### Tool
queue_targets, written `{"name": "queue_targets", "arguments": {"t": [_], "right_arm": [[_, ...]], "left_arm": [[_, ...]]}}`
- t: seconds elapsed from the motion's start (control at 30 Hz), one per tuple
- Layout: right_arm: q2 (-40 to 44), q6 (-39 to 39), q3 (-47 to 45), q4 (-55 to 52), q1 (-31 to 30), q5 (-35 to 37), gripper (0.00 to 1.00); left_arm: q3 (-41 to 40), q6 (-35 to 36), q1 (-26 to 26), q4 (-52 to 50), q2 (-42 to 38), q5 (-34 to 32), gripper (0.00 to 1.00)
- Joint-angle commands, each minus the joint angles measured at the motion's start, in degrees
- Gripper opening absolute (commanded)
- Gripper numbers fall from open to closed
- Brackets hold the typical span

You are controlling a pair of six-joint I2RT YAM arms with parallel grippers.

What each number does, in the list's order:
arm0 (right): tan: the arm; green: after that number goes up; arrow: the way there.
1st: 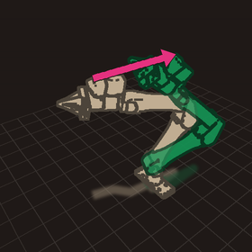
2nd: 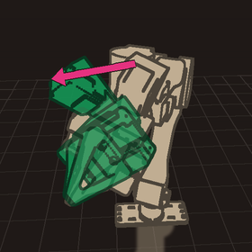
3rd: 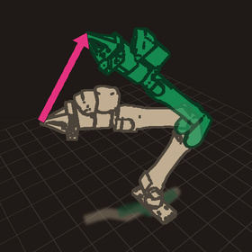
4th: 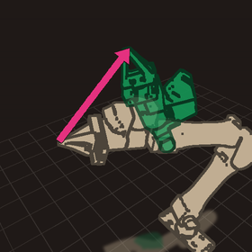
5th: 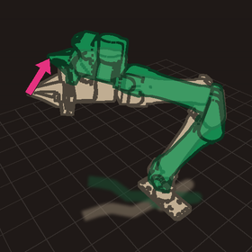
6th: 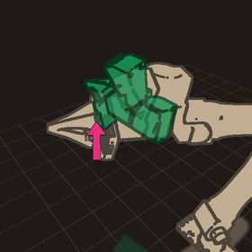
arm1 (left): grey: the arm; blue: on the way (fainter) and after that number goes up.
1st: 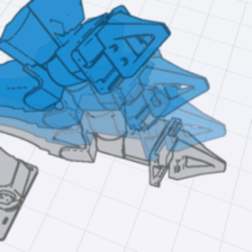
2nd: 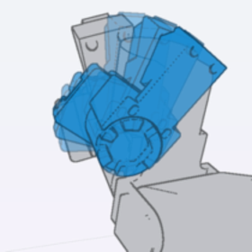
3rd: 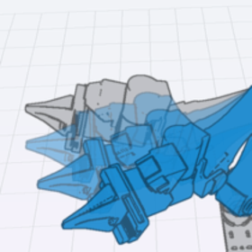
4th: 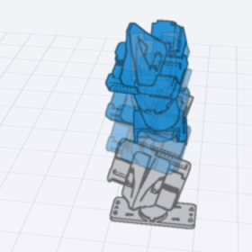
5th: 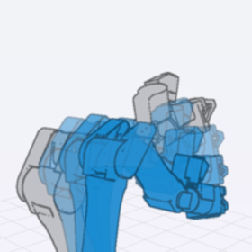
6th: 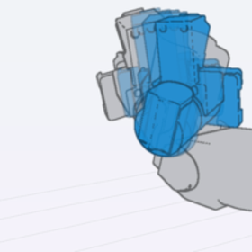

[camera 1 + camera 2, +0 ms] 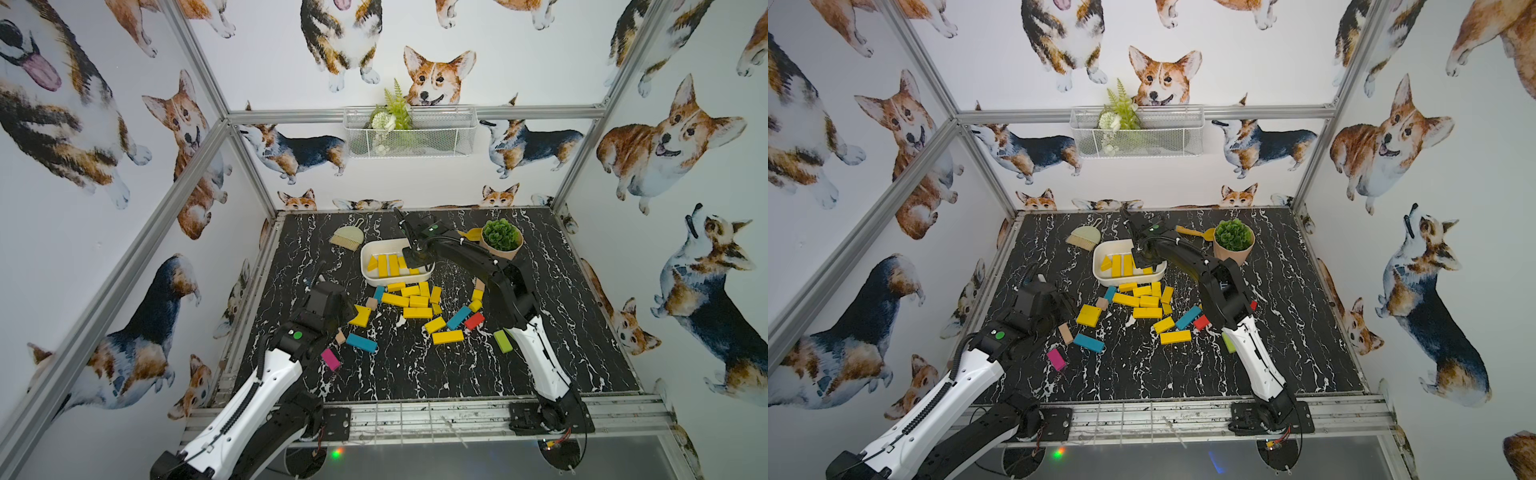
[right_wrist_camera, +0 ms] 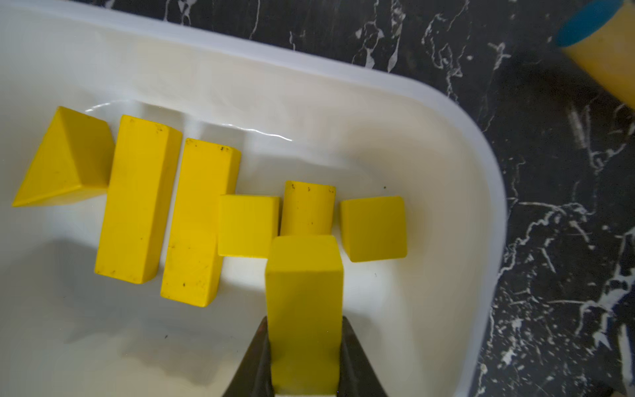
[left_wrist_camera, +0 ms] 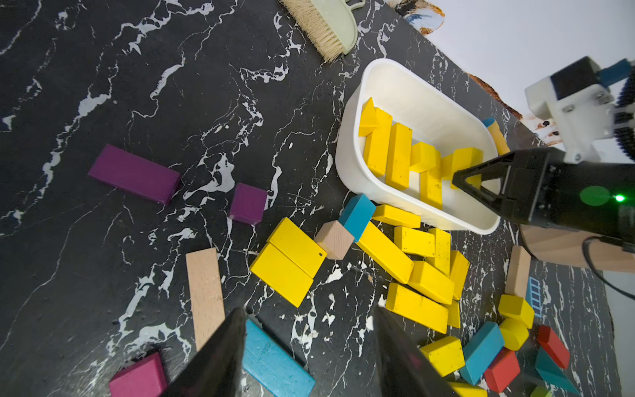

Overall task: Pick out the yellow building blocks
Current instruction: Place the building block in the storage box.

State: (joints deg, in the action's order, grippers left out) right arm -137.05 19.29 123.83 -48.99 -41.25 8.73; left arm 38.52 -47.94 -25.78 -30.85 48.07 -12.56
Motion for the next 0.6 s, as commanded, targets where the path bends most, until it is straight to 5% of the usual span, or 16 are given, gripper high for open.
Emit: {"name": "queue_targets", "arguments": {"t": [0.0, 0.27, 0.57], "right_arm": [[-1.72, -0.35, 1.24, -1.46, 0.03, -0.74, 0.28], [1.10, -0.95, 0.11, -1.37, 0.02, -0.30, 0.46], [17.80, -2.28, -11.56, 2.41, -1.25, 0.40, 0.47]], "left_arm": [[0.41, 0.15, 0.20, -1.73, -0.26, -0.91, 0.62], [0.42, -0.31, 0.21, -2.31, 2.99, -0.65, 0.62], [1.65, 1.13, 0.29, -0.47, 8.35, 0.61, 0.62]]}}
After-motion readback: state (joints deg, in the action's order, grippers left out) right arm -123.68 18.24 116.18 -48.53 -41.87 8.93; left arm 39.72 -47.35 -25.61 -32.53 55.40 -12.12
